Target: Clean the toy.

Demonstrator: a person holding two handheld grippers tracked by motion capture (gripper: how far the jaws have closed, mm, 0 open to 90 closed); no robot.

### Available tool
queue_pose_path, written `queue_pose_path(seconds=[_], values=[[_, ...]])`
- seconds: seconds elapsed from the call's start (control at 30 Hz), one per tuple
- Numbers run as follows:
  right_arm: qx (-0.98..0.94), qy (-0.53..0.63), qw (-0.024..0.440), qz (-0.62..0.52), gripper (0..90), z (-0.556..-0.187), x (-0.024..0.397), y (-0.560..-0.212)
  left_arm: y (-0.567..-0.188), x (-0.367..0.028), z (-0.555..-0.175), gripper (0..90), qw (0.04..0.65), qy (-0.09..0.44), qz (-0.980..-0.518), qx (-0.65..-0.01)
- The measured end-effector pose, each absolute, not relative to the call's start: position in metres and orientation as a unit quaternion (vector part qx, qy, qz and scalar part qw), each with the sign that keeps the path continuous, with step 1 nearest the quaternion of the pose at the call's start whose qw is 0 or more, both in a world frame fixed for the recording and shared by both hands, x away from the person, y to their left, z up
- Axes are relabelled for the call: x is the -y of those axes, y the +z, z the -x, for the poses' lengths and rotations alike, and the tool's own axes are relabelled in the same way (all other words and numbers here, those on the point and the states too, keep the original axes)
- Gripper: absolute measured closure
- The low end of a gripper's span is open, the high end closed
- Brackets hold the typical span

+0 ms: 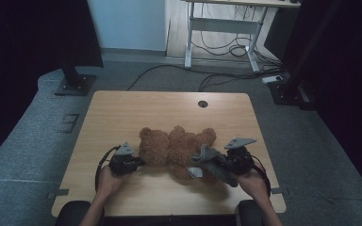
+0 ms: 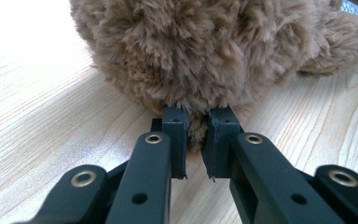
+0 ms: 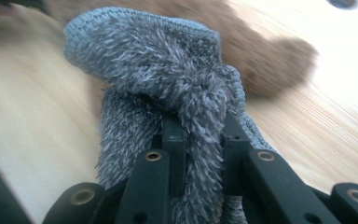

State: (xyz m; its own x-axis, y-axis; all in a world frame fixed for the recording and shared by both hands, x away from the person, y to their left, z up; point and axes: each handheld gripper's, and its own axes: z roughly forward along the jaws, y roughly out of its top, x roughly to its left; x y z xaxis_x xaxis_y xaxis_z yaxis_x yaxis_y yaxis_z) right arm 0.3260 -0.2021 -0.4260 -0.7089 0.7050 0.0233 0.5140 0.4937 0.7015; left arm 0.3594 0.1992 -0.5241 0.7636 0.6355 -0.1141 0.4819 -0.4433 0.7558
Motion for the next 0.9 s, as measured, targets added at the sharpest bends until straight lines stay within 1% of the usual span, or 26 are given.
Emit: queue_pose_path(seconds=[0.13, 0.27, 0.4, 0.5, 0.6, 0.7, 0.9], values=[[-0.869, 0.363, 0.115, -0.316, 76.5, -0.331, 0.165, -0.424, -0.524, -0.199, -0.359, 79.9, 0.410, 0.093, -0.845, -0.330], [-0.885, 0.356, 0.101, -0.282, 76.5, -0.338, 0.125, -0.431, -0.524, -0.199, -0.359, 79.8, 0.410, 0.093, -0.845, -0.329], [-0.899, 0.343, 0.086, -0.259, 76.5, -0.347, 0.089, -0.446, -0.524, -0.199, -0.359, 79.9, 0.410, 0.093, -0.846, -0.329], [-0.911, 0.316, 0.093, -0.246, 76.5, -0.352, 0.072, -0.462, -0.524, -0.200, -0.359, 80.0, 0.408, 0.091, -0.847, -0.328], [-0.918, 0.301, 0.090, -0.244, 76.6, -0.355, 0.070, -0.477, -0.525, -0.199, -0.359, 80.1, 0.404, 0.094, -0.849, -0.327], [-0.920, 0.293, 0.090, -0.244, 76.6, -0.352, 0.076, -0.483, -0.525, -0.199, -0.359, 80.3, 0.404, 0.096, -0.849, -0.327], [-0.917, 0.283, 0.083, -0.268, 76.6, -0.343, 0.104, -0.493, -0.525, -0.199, -0.359, 80.4, 0.404, 0.096, -0.849, -0.327]])
